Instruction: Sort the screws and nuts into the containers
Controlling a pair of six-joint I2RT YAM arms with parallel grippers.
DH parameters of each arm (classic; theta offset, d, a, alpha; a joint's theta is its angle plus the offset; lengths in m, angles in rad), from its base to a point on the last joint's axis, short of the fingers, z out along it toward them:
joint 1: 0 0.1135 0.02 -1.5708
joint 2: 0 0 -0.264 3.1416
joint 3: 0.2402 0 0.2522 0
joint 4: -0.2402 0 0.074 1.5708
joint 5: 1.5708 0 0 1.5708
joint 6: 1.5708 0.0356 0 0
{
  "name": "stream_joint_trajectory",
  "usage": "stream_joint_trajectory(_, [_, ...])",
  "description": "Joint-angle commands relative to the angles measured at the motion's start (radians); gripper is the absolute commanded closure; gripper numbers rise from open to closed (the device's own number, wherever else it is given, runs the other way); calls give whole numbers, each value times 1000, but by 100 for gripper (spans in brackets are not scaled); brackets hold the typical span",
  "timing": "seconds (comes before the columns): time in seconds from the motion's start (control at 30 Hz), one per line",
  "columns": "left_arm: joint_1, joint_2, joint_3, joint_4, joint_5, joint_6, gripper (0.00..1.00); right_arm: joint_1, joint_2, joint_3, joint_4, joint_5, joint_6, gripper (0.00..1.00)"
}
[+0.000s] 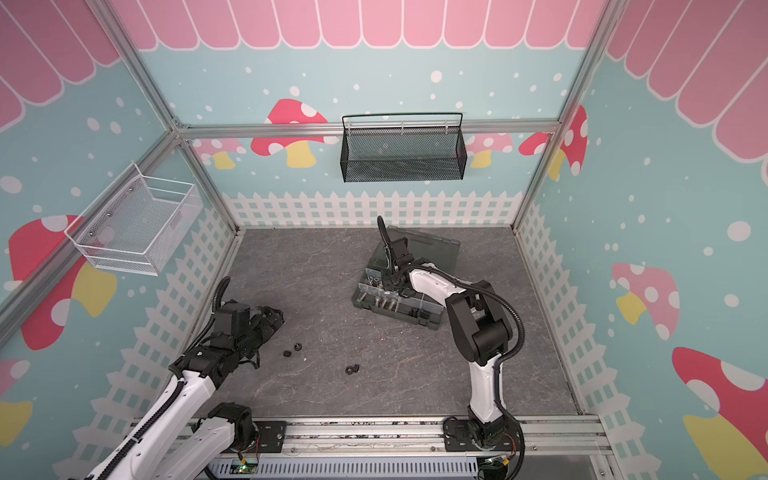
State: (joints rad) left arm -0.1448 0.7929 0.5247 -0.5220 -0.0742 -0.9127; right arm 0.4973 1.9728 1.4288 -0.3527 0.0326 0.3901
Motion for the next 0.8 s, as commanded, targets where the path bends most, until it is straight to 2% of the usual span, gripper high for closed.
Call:
stream_joint_trajectory(0.0, [7, -4, 12, 13, -3, -22, 0, -6, 9, 24, -15, -10, -25, 73])
stream_joint_trajectory(0.07, [6, -4, 12, 13, -2, -21, 0, -5, 9, 28, -22, -13, -29, 66])
stream_joint_trajectory(0.2, [7, -10, 8, 13, -3, -24, 0, -5, 2, 33, -35, -17, -36, 60])
stream_joint_trajectory(0.47, [7, -29, 4, 10, -2, -30, 0, -2, -65, 15, -58, -31, -37, 58])
stream_joint_trajectory(0.5, [7, -27, 5, 9, -2, -28, 0, -1, -109, 3, -56, -32, -37, 58])
stream_joint_trajectory(0.77, [17, -20, -2, 27, 14, -20, 0, 50, -284, -183, 2, -40, 5, 57])
